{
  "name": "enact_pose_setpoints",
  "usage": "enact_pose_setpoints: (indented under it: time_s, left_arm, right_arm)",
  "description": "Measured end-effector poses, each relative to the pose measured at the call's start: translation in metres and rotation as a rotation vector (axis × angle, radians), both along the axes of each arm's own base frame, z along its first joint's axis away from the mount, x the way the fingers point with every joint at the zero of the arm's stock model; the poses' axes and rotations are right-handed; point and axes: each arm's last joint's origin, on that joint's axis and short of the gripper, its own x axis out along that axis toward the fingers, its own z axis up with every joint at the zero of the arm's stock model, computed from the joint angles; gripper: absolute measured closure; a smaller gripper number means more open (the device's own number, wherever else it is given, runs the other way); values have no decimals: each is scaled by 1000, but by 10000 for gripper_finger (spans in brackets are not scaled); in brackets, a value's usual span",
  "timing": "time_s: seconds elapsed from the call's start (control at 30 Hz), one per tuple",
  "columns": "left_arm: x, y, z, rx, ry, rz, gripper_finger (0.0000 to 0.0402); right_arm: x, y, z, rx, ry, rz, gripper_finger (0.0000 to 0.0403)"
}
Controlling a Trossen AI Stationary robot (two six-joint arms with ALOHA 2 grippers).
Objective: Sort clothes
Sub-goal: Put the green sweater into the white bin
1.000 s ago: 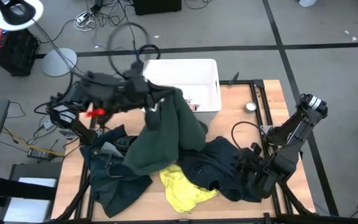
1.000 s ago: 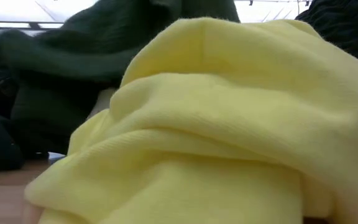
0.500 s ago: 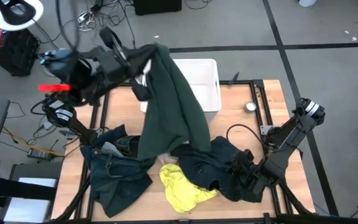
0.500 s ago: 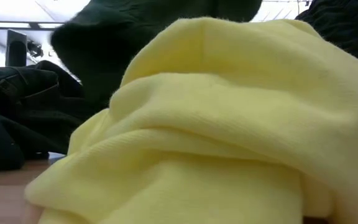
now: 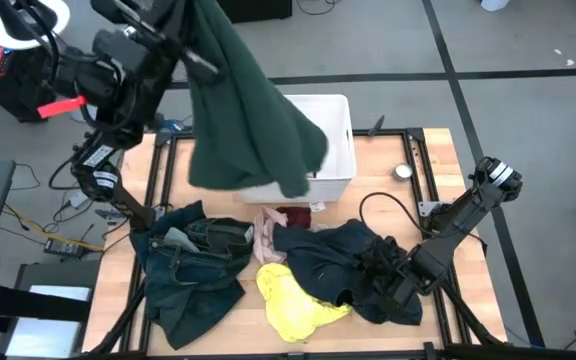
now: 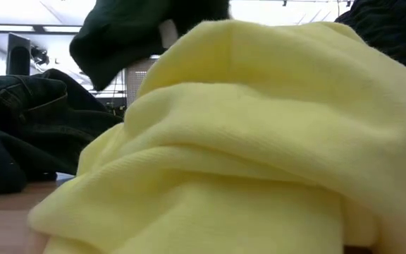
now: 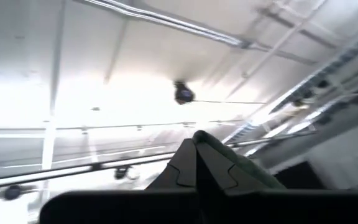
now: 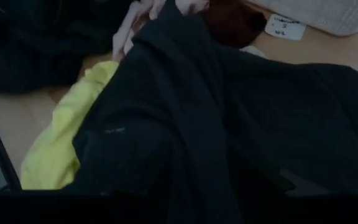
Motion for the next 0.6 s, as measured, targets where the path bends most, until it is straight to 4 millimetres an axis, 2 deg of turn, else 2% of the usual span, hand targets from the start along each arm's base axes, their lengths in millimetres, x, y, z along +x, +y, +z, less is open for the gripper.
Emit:
enact_pose_setpoints:
  time_s: [0.17,0.3,0.43,0.6]
  left_arm:
    - [-7,22,3,63,-34,63,401]
    - [-5,37,2,106,-64,-17,401]
    - [6,51,-3,81,-79,-130,401]
    - [30,67,-15,46,-45,-217,401]
  right_arm:
    - [6,-4,1,-5,-29,-23,252]
    - [8,-7,1,-11,-30,-34,252]
    - [11,-10,1,-19,-27,-38,252]
    - [13,-13,1,-27,-24,-43,252]
